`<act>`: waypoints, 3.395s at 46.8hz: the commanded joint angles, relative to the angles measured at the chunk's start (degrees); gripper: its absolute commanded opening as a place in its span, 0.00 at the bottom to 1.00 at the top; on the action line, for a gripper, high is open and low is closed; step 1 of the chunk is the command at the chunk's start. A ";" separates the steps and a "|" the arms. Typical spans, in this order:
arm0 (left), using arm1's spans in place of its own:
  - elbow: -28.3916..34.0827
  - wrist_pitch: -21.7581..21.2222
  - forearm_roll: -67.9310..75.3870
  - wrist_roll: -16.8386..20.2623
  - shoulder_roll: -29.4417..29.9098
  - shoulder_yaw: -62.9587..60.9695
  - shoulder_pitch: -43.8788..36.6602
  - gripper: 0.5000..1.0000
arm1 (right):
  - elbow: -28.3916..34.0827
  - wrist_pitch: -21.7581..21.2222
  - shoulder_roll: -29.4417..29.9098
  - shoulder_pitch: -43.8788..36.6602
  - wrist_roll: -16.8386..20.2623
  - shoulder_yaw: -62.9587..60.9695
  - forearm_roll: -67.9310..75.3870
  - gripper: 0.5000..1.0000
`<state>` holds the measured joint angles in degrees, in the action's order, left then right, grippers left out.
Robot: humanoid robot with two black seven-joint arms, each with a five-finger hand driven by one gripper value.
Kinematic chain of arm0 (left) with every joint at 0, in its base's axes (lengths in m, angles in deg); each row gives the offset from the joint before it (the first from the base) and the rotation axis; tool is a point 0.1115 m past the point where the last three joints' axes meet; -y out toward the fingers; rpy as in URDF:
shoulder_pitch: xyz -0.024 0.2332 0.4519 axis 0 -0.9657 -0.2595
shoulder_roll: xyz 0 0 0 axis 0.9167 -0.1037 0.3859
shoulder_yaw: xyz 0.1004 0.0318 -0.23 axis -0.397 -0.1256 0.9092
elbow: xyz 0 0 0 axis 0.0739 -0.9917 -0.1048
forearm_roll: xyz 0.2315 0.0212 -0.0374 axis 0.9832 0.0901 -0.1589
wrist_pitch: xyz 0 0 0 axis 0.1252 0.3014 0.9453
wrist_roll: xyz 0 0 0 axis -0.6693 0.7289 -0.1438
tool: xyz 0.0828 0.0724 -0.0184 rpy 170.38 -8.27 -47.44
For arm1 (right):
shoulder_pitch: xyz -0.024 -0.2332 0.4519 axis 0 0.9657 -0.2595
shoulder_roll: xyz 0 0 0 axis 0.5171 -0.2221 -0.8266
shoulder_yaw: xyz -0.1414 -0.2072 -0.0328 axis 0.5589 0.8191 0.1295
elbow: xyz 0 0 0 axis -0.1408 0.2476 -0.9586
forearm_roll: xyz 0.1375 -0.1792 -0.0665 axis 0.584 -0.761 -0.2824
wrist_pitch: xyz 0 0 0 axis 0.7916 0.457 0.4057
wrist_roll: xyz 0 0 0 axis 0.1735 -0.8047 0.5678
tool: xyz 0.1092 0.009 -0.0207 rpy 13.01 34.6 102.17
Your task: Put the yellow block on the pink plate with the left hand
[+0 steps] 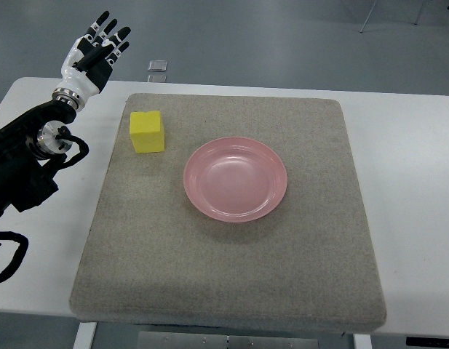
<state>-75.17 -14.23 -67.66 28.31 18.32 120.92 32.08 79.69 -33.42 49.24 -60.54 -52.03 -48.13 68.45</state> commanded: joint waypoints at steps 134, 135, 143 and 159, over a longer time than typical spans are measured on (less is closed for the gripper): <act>-26.20 -1.24 37.69 -2.86 21.84 -44.99 20.92 0.97 | -0.03 0.00 0.00 0.00 -0.01 -0.05 0.00 0.85; -26.20 -1.33 39.36 -2.86 21.84 -44.99 20.83 0.97 | 0.05 0.00 0.00 0.00 -0.01 0.04 0.00 0.85; -26.03 -1.59 47.54 -2.86 21.84 -45.26 20.48 0.97 | 0.05 0.00 0.00 0.00 -0.01 0.04 0.00 0.85; -26.11 -2.82 59.76 -2.69 20.34 -45.34 20.04 0.95 | 0.05 0.00 0.00 0.00 -0.01 0.04 0.00 0.85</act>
<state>-101.34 -17.02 -9.11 25.53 39.31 75.62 52.47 79.73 -33.42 49.24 -60.53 -52.01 -48.11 68.45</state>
